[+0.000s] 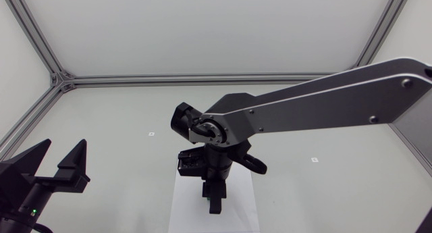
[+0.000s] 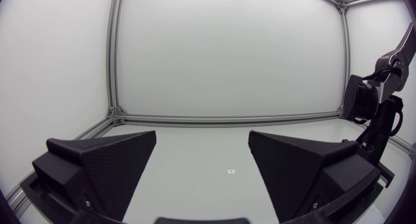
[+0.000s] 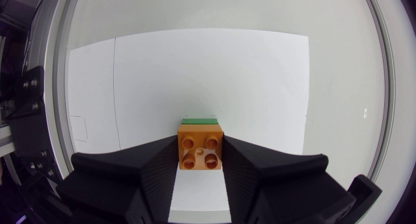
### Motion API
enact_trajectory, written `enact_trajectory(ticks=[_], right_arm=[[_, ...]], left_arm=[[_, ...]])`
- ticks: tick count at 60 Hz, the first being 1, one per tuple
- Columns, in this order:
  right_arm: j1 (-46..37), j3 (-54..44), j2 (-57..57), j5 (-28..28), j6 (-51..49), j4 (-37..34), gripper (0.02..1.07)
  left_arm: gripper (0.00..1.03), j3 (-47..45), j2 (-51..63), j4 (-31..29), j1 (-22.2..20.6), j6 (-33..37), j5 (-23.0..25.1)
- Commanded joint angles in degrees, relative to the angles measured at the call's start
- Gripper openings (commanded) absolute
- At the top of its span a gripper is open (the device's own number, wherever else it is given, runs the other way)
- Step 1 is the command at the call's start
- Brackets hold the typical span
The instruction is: Pick up the orange 2x2 brick with the right arm and stack it on top of the green 2x2 brick in the center
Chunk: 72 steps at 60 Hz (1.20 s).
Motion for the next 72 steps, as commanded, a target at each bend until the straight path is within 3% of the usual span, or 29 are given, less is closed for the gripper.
enact_trajectory(ticks=[1,25,44,59,72], right_arm=[[-0.53,-2.00,2.55,0.48,1.12,0.07,0.24],[-1.06,0.20,7.03,2.41,3.23,-1.51,0.22],[-2.64,-2.87,6.33,-0.66,1.91,0.07,0.22],[0.26,-6.39,6.42,4.52,2.44,3.68,0.22],[0.35,-4.90,7.56,3.64,1.29,2.36,0.22]], left_arm=[[0.99,-2.35,-0.45,-0.87,0.22,0.75,0.25],[0.99,-2.35,-0.45,-0.87,0.22,0.75,0.25],[0.99,-2.35,-0.45,-0.87,0.22,0.75,0.25],[0.99,-2.35,-0.45,-0.87,0.22,0.75,0.25],[0.99,-2.35,-0.45,-0.87,0.22,0.75,0.25]])
